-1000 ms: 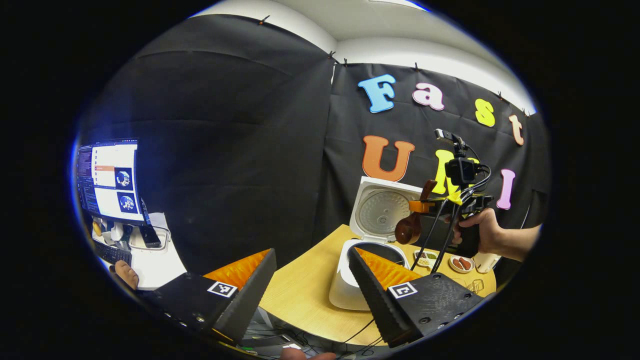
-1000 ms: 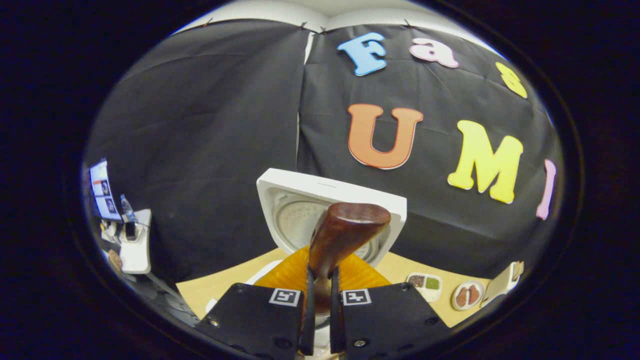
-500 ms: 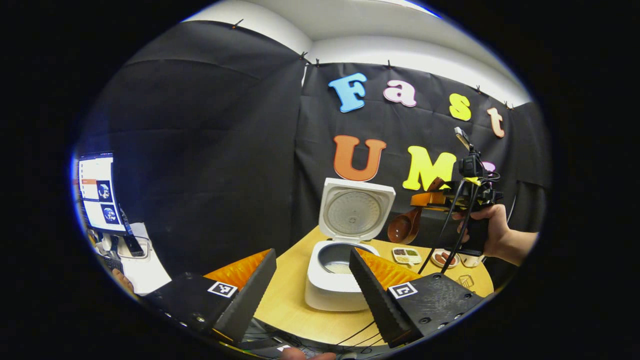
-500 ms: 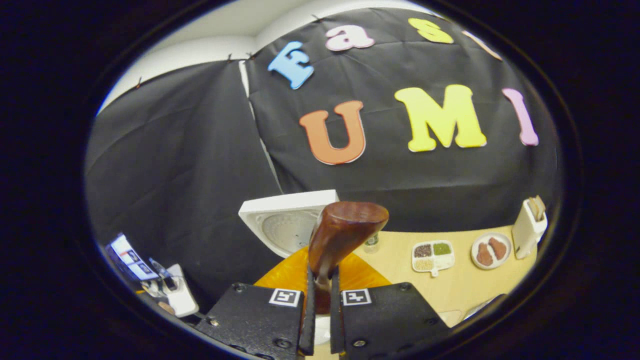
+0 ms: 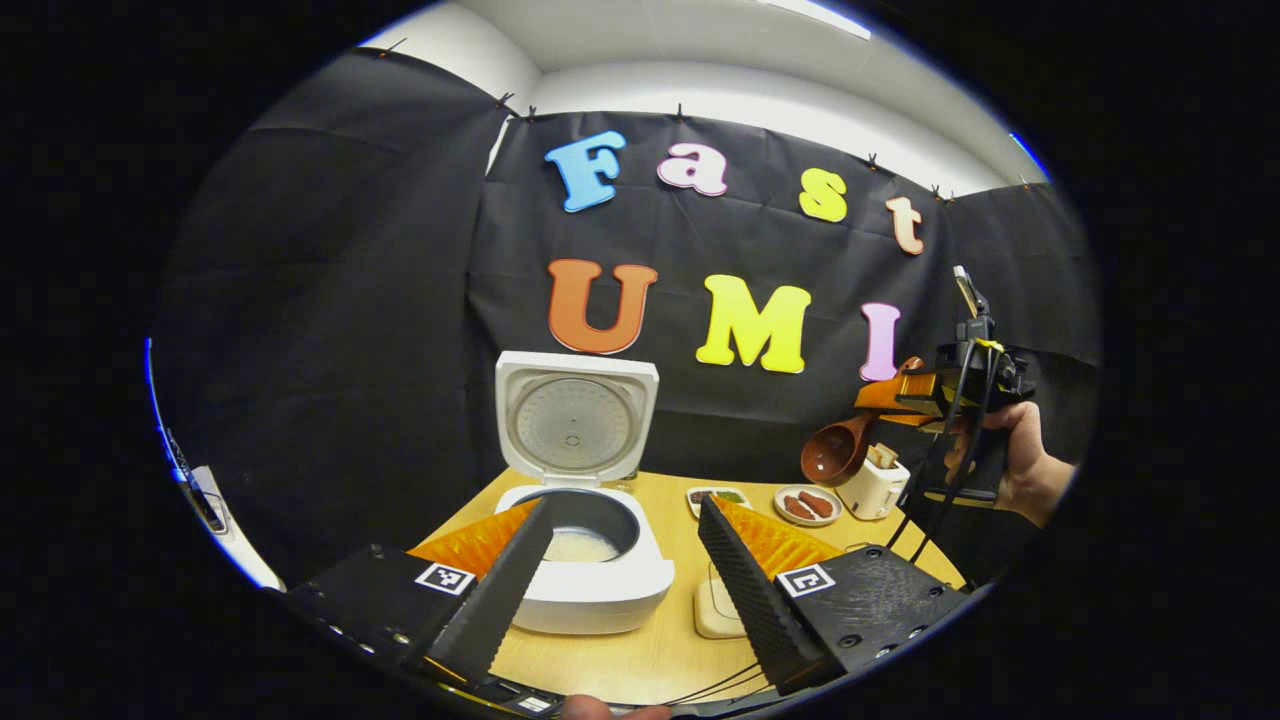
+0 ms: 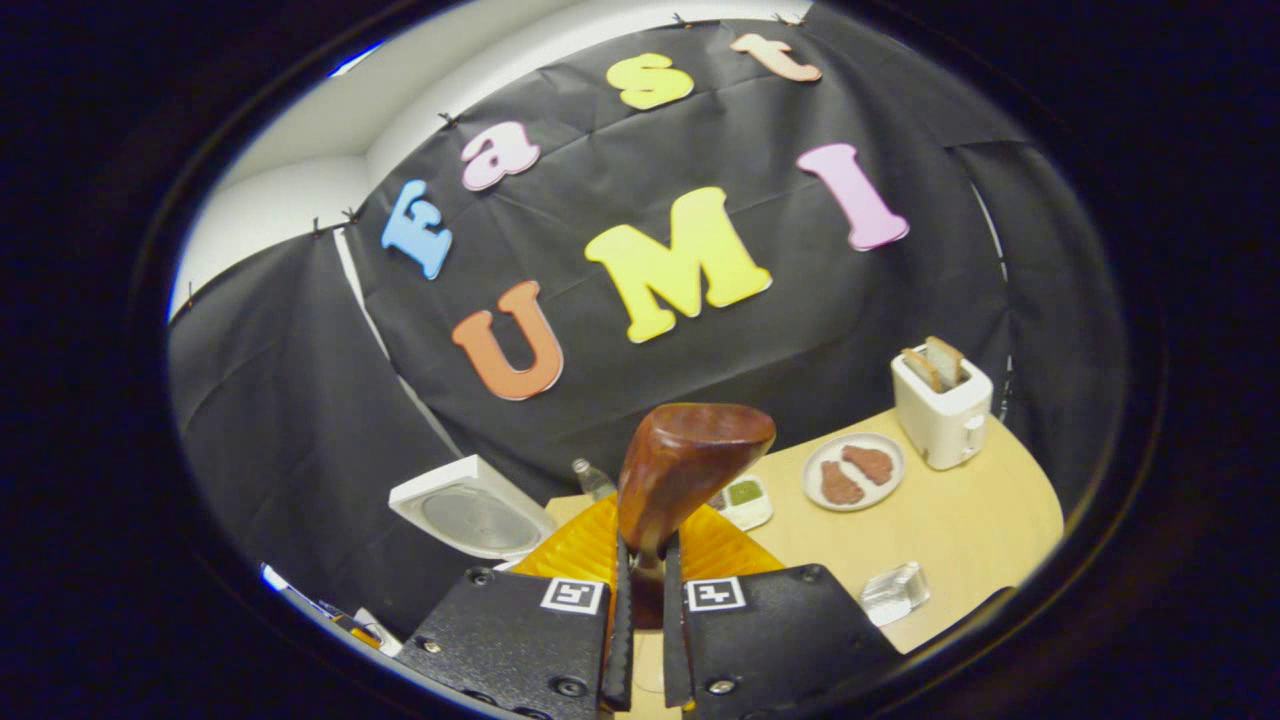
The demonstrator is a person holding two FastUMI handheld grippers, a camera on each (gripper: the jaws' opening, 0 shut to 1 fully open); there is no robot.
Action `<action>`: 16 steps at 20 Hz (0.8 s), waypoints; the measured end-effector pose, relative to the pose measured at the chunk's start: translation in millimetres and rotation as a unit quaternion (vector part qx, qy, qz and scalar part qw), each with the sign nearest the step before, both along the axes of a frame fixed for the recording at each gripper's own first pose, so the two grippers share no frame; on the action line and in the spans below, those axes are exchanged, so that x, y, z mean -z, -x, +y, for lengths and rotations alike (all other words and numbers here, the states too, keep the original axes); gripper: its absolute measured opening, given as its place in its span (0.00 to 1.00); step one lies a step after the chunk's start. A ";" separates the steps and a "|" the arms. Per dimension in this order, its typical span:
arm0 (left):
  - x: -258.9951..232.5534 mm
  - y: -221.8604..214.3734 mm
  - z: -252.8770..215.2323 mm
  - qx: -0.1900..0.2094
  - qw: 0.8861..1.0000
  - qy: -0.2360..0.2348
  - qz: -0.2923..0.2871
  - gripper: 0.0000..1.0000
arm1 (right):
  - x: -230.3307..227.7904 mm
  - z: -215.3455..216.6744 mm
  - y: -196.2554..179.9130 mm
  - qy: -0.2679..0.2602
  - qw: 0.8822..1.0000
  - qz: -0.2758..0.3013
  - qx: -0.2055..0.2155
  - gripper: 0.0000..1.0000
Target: Close the left gripper, press the button to open the rice cooker; take a wooden spoon from the chopstick holder with the right hand, scoop a spoonful of rice and pour it into the rice cooker, then put the wooden spoon back into the chopstick holder.
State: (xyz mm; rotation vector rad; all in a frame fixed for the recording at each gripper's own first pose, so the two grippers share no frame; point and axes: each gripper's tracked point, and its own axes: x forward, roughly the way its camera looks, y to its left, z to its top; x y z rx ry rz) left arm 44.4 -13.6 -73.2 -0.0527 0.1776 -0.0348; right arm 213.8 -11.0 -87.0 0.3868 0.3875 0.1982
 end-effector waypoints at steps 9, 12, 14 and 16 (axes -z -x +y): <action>2.4 -34.5 -57.7 0.035 0.999 0.009 0.016 0.94 | 47.7 -140.2 18.5 0.052 0.994 0.038 0.088 0.17; 7.0 -41.3 -62.8 0.031 0.999 0.002 0.026 0.94 | 81.1 -158.0 15.2 0.061 0.993 0.050 0.091 0.17; 6.2 -39.4 -61.3 0.026 0.999 0.001 0.032 0.94 | 110.8 -165.4 10.3 0.081 0.991 0.065 0.087 0.17; 5.4 -40.0 -61.5 0.022 0.999 0.002 0.036 0.94 | 134.8 -166.5 7.1 0.089 0.989 0.081 0.081 0.17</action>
